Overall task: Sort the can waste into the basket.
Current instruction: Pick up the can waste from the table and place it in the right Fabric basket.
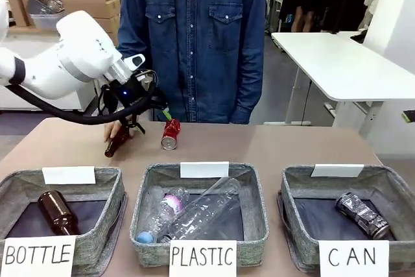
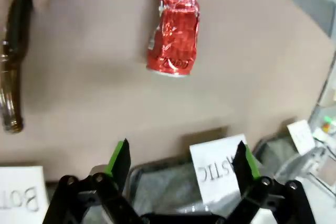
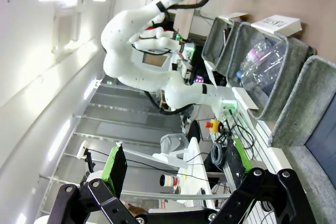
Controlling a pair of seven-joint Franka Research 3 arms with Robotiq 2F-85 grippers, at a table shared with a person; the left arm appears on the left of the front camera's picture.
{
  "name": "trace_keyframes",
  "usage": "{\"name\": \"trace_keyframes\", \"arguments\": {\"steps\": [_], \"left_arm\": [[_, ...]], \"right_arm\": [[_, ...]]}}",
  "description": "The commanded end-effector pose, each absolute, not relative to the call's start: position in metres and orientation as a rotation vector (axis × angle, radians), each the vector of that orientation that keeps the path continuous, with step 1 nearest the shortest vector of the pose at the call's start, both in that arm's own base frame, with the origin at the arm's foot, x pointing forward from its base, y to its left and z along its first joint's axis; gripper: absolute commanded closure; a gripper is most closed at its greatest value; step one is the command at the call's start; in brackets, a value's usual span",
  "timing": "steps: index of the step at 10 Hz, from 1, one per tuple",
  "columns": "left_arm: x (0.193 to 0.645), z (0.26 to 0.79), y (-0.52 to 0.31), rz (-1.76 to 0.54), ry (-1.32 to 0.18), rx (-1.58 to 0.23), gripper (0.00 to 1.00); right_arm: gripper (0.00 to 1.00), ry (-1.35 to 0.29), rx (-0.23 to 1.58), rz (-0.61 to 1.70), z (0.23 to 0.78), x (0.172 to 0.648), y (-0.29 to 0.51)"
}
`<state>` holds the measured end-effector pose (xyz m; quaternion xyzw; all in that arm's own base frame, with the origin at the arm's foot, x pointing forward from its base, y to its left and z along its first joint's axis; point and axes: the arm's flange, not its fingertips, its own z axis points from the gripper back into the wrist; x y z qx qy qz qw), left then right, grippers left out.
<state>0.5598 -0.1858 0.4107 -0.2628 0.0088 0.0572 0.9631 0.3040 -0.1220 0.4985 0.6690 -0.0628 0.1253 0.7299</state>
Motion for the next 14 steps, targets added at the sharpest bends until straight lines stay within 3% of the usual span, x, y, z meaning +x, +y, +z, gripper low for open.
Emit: {"name": "trace_keyframes", "arguments": {"steps": [1,3,5,8,9,10,11,12,13,14], "left_arm": [[0.497,0.495,-0.095,-0.070,0.127,-0.692,0.00],[0.393,0.550,-0.038,-0.244,0.031,-0.831,0.00],[0.334,0.592,0.001,-0.051,-0.219,-0.757,0.00],[0.347,0.610,0.093,-0.037,-0.105,-0.913,0.00],[0.370,0.601,0.103,0.233,0.004,-0.940,0.00],[0.315,0.613,0.077,-0.040,-0.174,-0.848,0.00],[0.315,0.613,0.077,-0.040,-0.174,-0.848,0.00],[0.344,0.594,0.107,0.070,-0.095,-0.878,0.00],[0.365,0.602,0.112,-0.067,-0.025,-0.955,0.00],[0.368,0.624,0.140,-0.100,-0.051,-1.104,0.00]], "right_arm": [[0.00,-0.141,1.470,0.297,0.500,0.303,-0.125],[0.00,-0.141,1.470,0.297,0.500,0.303,-0.125],[0.00,-0.141,1.470,0.297,0.500,0.303,-0.125],[0.00,-0.141,1.470,0.297,0.500,0.303,-0.125],[0.00,-0.141,1.470,0.297,0.500,0.303,-0.125],[0.00,-0.141,1.470,0.297,0.500,0.303,-0.125],[0.00,-0.141,1.470,0.297,0.500,0.303,-0.125],[0.00,-0.141,1.470,0.297,0.500,0.303,-0.125],[0.00,-0.141,1.470,0.297,0.500,0.303,-0.125],[0.00,-0.141,1.470,0.297,0.500,0.303,-0.125]]}}
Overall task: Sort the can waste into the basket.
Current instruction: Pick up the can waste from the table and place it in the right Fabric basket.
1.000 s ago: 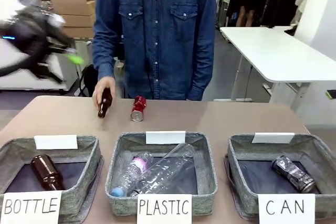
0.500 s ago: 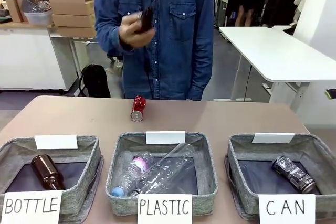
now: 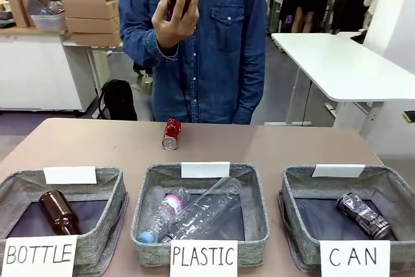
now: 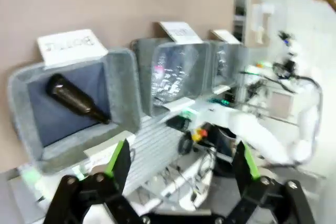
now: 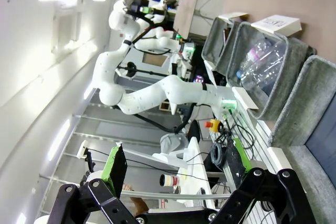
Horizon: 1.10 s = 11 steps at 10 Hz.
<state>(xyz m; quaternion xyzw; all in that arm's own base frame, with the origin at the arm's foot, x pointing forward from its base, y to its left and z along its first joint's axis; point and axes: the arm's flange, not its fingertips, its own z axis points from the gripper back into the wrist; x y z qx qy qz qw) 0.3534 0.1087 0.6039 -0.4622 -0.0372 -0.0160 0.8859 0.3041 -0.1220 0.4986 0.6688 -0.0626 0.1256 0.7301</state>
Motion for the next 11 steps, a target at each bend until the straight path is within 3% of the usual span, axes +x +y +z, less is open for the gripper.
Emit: {"name": "trace_keyframes", "arguments": {"steps": [1,5,11], "left_arm": [[0.361,0.642,0.174,-0.098,-0.066,-1.192,0.00],[0.284,0.671,0.268,-0.126,-0.223,-1.426,0.00],[0.290,0.663,0.272,-0.180,-0.174,-1.463,0.00]], "right_arm": [[0.00,-0.141,1.470,0.297,0.500,0.303,-0.125],[0.00,-0.141,1.470,0.297,0.500,0.303,-0.125],[0.00,-0.141,1.470,0.297,0.500,0.303,-0.125]]}}
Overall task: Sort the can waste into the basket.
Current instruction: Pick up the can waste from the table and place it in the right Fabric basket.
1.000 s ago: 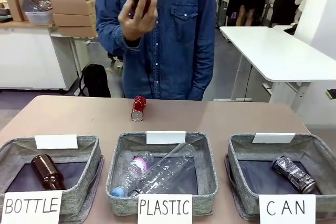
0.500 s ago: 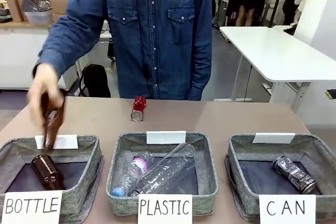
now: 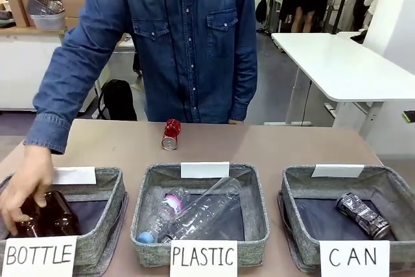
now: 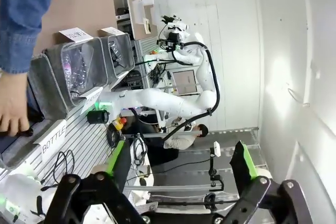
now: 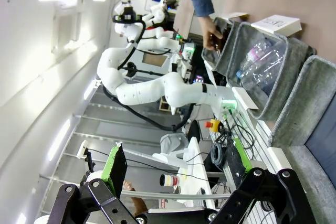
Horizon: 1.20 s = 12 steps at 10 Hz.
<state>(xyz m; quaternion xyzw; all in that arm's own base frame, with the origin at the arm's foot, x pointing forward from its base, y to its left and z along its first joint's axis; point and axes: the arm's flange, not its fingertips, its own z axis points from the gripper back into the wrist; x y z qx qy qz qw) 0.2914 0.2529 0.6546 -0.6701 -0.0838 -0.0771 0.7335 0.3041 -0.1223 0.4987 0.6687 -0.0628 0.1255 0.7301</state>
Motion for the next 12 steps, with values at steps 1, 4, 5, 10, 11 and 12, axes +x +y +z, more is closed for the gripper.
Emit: {"name": "trace_keyframes", "arguments": {"steps": [1,4,5,10,11,12], "left_arm": [[0.291,0.664,0.272,-0.179,-0.170,-1.462,0.00],[0.291,0.667,0.278,-0.190,-0.164,-1.460,0.00],[0.292,0.667,0.272,-0.184,-0.164,-1.439,0.00],[0.362,0.632,0.168,-0.108,-0.155,-1.262,0.00],[0.384,0.616,0.144,-0.116,-0.133,-1.262,0.00],[0.407,0.598,0.117,-0.125,-0.107,-1.249,0.00]], "right_arm": [[0.00,-0.141,1.470,0.297,0.500,0.303,-0.125],[0.00,-0.141,1.470,0.297,0.500,0.303,-0.125],[0.00,-0.141,1.470,0.297,0.500,0.303,-0.125],[0.00,-0.141,1.470,0.297,0.500,0.303,-0.125],[0.00,-0.141,1.470,0.297,0.500,0.303,-0.125],[0.00,-0.141,1.470,0.297,0.500,0.303,-0.125]]}}
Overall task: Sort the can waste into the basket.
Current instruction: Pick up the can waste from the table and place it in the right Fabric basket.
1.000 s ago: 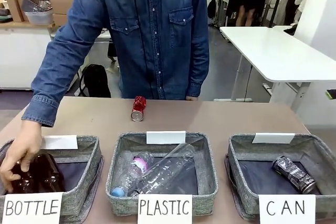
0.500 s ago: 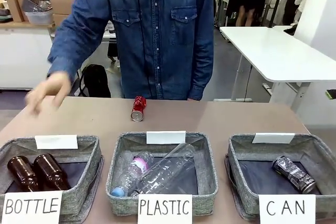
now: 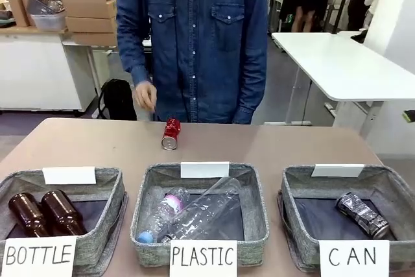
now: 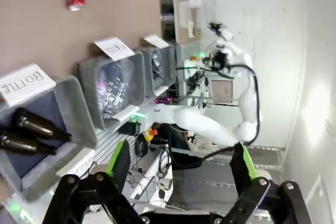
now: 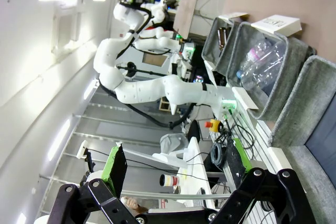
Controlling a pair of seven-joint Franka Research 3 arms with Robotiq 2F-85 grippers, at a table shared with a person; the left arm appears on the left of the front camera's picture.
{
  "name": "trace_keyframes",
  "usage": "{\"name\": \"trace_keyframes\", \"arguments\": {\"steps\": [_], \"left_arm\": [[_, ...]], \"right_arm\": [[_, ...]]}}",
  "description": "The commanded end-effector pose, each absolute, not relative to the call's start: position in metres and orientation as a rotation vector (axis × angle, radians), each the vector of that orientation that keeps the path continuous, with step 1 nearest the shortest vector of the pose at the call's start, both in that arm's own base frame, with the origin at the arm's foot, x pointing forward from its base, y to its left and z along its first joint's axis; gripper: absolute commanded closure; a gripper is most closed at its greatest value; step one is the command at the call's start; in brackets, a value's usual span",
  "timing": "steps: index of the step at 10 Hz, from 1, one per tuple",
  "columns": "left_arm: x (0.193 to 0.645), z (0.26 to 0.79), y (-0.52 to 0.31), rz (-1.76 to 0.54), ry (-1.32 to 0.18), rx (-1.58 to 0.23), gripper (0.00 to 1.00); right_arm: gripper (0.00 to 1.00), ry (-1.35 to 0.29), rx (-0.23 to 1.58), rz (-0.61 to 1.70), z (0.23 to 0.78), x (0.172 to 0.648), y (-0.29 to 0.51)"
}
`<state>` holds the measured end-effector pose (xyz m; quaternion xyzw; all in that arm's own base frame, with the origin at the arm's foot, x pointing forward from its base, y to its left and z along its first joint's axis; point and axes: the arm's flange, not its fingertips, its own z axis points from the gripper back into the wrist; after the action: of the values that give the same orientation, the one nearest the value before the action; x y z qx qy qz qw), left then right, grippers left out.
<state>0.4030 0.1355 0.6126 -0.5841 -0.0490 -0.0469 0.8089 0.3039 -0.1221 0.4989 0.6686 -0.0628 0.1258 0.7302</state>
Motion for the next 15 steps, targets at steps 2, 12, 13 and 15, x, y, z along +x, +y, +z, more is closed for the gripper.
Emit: {"name": "trace_keyframes", "arguments": {"steps": [2,12,13,15], "left_arm": [[0.447,0.560,0.048,-0.125,-0.114,-1.163,0.00],[0.611,0.372,-0.181,-0.035,-0.135,-0.392,0.00],[0.619,0.361,-0.190,-0.030,-0.114,-0.361,0.00],[0.628,0.340,-0.210,-0.038,-0.101,-0.346,0.00]], "right_arm": [[0.00,-0.141,1.470,0.297,0.500,0.303,-0.125],[0.00,-0.141,1.470,0.297,0.500,0.303,-0.125],[0.00,-0.141,1.470,0.297,0.500,0.303,-0.125],[0.00,-0.141,1.470,0.297,0.500,0.303,-0.125]]}}
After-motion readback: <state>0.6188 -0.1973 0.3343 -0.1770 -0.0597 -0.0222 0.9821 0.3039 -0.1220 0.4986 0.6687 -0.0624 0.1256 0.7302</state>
